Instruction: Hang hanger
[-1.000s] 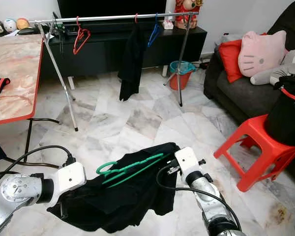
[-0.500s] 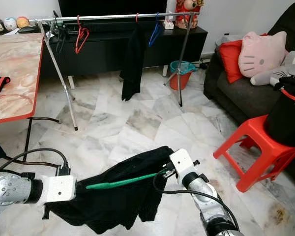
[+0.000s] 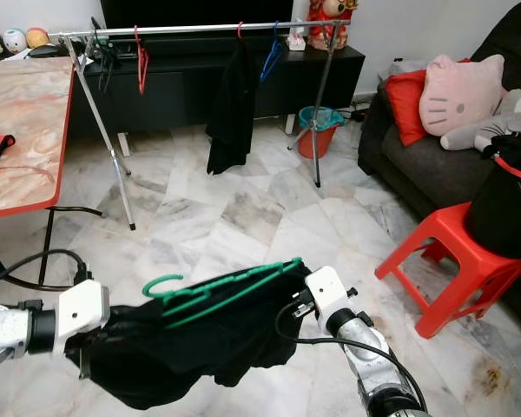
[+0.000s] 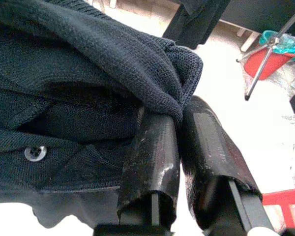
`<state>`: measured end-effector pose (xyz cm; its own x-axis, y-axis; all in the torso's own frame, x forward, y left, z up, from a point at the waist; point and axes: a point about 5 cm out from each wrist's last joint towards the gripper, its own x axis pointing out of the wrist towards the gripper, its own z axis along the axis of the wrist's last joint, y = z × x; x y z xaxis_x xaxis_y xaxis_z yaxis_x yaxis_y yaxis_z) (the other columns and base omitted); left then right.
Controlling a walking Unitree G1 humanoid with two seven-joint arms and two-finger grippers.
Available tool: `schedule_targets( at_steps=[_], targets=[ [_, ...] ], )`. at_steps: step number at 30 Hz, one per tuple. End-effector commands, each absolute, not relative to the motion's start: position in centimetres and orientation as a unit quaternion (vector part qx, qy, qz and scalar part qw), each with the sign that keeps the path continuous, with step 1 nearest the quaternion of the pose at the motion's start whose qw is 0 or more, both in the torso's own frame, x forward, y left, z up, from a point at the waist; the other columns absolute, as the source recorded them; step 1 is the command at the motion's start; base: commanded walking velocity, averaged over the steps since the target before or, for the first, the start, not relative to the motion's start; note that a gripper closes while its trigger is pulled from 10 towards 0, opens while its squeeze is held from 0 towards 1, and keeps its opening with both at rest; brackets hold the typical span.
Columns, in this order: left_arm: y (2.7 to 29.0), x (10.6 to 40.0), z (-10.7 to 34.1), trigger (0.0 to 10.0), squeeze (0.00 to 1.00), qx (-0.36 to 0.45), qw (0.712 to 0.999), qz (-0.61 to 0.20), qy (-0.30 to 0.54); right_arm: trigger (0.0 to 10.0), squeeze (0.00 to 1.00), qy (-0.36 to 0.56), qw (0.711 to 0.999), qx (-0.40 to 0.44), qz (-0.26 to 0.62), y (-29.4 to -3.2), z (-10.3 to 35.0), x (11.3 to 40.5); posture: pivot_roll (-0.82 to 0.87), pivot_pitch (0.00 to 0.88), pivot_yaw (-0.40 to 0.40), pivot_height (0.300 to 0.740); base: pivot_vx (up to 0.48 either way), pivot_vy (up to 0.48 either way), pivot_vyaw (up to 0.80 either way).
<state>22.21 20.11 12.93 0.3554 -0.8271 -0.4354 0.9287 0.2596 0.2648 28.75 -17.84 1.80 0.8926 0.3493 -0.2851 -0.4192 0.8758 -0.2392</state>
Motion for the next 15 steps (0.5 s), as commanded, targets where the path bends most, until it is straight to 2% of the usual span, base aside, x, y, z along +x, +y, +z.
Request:
schedule_targets(
  at_steps=[1,7,8,9,10,11,14,15],
  targets=[
    [20.3,22.4,13.7,10.0,0.0,0.246,0.791,-0.554,0.09,0.0,0.0,0.132,0.967,-0.138,0.167,-19.3,1.6,28.5,0.09,0.0,-0.106,0.74,0.0,0.0,0.0],
    [19.2,23.1,13.8,10.0,0.0,0.2,0.819,-0.536,0.055,0.0,0.0,0.143,0.967,-0.13,0.168,-19.2,1.1,28.2,0.09,0.0,-0.106,0.74,0.0,0.0,0.0],
    [18.8,23.8,13.9,10.0,0.0,0.186,0.841,-0.506,0.036,3.3,0.0,0.147,0.967,-0.131,0.164,-19.3,1.0,28.1,0.09,0.0,-0.106,0.74,0.0,0.0,0.0],
    [18.6,24.2,13.9,10.0,0.0,0.18,0.852,-0.49,0.028,9.6,0.0,0.149,0.966,-0.133,0.162,-19.3,0.9,28.1,0.09,0.0,-0.106,0.74,0.0,0.0,0.0],
    [18.5,24.4,13.9,10.0,0.0,0.177,0.859,-0.48,0.023,9.6,0.0,0.15,0.966,-0.135,0.16,-19.3,0.9,28.1,0.09,0.0,-0.106,0.74,0.0,0.0,0.0],
    [18.2,25.2,13.8,10.0,0.0,0.165,0.879,-0.448,0.015,10.0,0.0,0.151,0.967,-0.133,0.158,-19.3,0.9,28.1,0.09,0.0,-0.106,0.74,0.0,0.0,0.0],
    [17.5,25.7,13.5,10.0,0.0,0.138,0.896,-0.422,0.007,10.0,0.0,0.151,0.967,-0.128,0.158,-19.2,0.9,28.2,0.09,0.0,-0.105,0.74,0.0,0.0,0.0],
    [17.2,25.8,13.4,10.0,0.0,0.133,0.899,-0.417,0.008,10.0,0.55,0.152,0.967,-0.127,0.16,-19.1,0.9,28.2,0.09,0.0,-0.105,0.74,0.0,0.0,0.0]
  ],
)
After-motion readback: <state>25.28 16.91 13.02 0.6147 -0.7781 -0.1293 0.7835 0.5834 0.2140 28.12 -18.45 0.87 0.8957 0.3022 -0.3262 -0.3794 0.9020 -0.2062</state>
